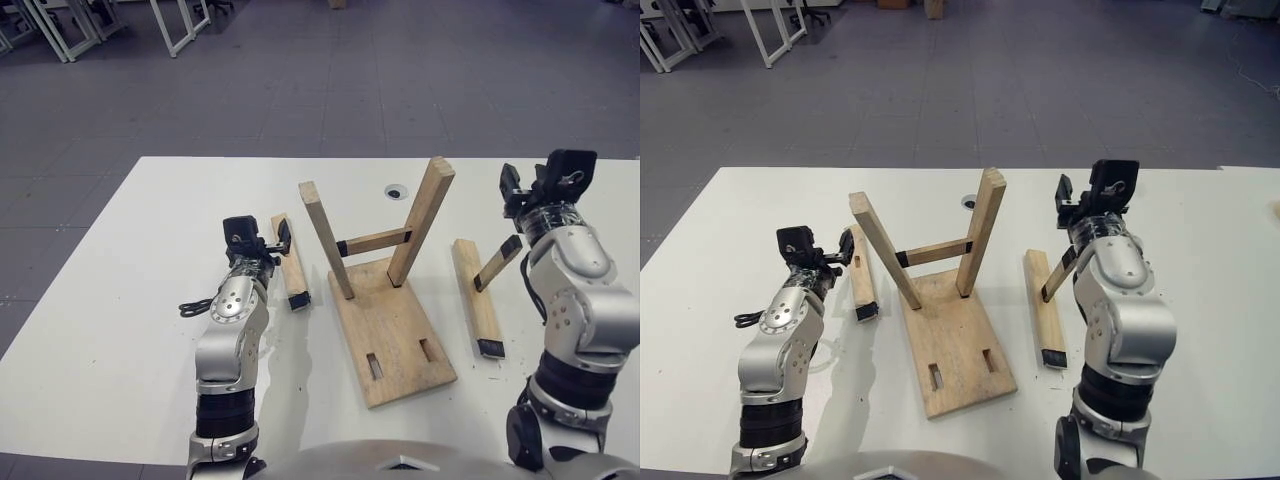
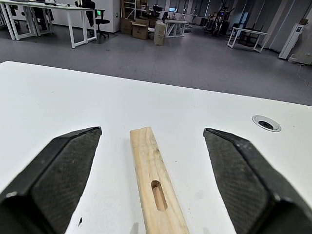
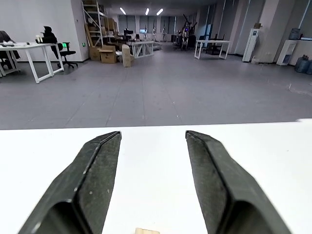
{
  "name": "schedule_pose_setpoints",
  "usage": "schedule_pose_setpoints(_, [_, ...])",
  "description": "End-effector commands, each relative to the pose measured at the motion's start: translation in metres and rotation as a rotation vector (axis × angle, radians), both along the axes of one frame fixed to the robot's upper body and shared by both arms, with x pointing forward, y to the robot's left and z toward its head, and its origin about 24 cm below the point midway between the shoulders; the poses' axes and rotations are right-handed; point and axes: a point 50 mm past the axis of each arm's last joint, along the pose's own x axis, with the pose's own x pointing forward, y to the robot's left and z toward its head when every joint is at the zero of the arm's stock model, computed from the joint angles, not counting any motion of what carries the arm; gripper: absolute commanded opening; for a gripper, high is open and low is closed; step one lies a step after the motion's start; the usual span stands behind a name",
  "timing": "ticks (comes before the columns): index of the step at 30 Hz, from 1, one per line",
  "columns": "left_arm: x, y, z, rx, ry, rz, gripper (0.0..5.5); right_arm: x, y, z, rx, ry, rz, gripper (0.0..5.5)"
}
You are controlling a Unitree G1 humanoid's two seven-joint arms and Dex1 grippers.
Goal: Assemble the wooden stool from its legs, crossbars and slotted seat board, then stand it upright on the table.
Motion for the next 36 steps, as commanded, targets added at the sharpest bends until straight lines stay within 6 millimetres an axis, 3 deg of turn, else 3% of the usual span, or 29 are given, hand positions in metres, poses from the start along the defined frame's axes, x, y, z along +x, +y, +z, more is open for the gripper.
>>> schedule_pose_setpoints(1, [-0.001,0.001,0.002,0.001,-0.005,0.013,3.89,0.006,-0.001,0.004,0.024,0.049,0.020,2.42])
schedule_pose_setpoints(6, [-0.001,0.001,0.002,0.004,-0.003,0.007,3.89,0.001,0.008,0.062,0.048,-0.231,0.016,2.42])
schedule_pose_setpoints(8, [-0.001,0.001,0.002,0.006,-0.002,0.005,3.89,-0.001,0.012,0.065,0.052,-0.246,0.028,2.42])
schedule_pose_setpoints(9, [0.000,0.001,0.002,0.006,-0.002,0.002,3.89,-0.001,0.014,0.049,0.060,-0.178,0.030,2.42])
schedule_pose_setpoints(12, [0.002,0.000,0.003,0.007,-0.004,-0.006,3.89,-0.007,0.016,-0.036,0.082,0.167,0.033,2.42])
schedule_pose_setpoints(14, [0.004,0.000,0.004,0.008,-0.007,-0.010,3.89,-0.016,0.014,-0.081,0.106,0.319,0.007,2.42])
schedule_pose_setpoints(15, [0.005,0.000,0.004,0.008,-0.008,-0.012,3.89,-0.019,0.011,-0.094,0.103,0.351,-0.009,2.42])
schedule_pose_setpoints(17, [0.006,-0.001,0.005,0.008,-0.012,-0.013,3.89,-0.018,0.008,-0.099,0.124,0.337,-0.035,2.42])
schedule_pose_setpoints(19, [0.007,-0.001,0.006,0.007,-0.014,-0.011,3.89,-0.011,0.007,-0.084,0.153,0.248,-0.037,2.42])
schedule_pose_setpoints(22, [0.006,-0.001,0.005,0.005,-0.014,-0.008,3.89,-0.003,0.012,-0.019,0.206,-0.078,0.020,2.42])
schedule_pose_setpoints(24, [0.004,-0.001,0.003,0.002,-0.012,-0.005,3.89,-0.010,0.013,0.019,0.201,-0.259,0.050,2.61])
schedule_pose_setpoints(27, [0.001,0.001,0.002,0.002,-0.009,0.005,3.89,-0.024,0.014,0.038,0.153,-0.319,0.072,3.12])
schedule_pose_setpoints(34, [-0.007,0.005,0.000,0.004,-0.001,0.027,3.89,-0.108,0.019,-0.042,-0.011,0.042,0.146,4.46])
schedule_pose_setpoints(36, [-0.008,0.005,0.000,0.005,0.002,0.026,3.89,-0.120,0.019,-0.060,-0.037,0.121,0.146,4.84])
